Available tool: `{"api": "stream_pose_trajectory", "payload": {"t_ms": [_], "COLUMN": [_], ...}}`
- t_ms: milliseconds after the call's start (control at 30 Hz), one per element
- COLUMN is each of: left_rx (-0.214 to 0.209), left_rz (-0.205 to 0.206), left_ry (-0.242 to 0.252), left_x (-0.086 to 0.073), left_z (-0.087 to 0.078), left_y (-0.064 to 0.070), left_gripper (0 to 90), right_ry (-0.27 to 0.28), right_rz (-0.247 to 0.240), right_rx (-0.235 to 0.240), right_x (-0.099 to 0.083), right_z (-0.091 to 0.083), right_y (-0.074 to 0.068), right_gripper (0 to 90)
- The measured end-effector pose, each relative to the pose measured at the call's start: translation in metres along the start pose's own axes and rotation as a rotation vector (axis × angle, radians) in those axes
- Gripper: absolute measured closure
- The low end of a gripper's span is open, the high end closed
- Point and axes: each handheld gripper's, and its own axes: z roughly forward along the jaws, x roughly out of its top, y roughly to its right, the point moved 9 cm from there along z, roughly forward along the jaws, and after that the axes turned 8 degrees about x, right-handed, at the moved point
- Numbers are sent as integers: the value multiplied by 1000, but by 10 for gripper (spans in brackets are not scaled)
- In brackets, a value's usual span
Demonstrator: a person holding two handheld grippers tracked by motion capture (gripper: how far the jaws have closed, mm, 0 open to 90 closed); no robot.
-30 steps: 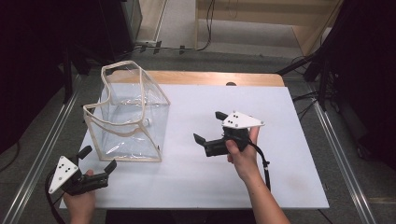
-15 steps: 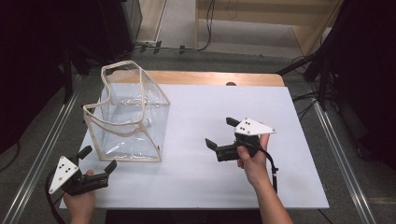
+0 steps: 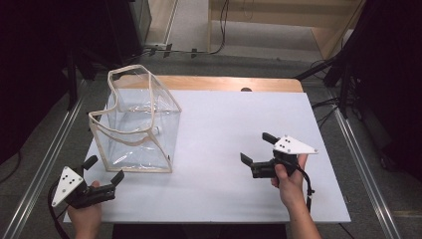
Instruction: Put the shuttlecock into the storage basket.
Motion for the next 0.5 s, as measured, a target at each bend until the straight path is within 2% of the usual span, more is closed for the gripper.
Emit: {"api": "stream_pose_trajectory", "payload": {"t_ms": [100,267,500], "left_rx": [1,0,1], "left_rz": [2,-9,2], "left_ry": [-1,2,-4], "left_x": [0,0,0], "left_z": [0,0,0], "left_y": [0,0,0], "left_gripper": [0,0,0], "right_ry": [1,17,28], "right_rz": [6,13,23], "right_rx": [-13,-7,-38], "right_x": [-7,-17,-31], "right_z": [-7,-19,-35], "right_y": [6,12,24], "right_gripper": [0,0,0]}}
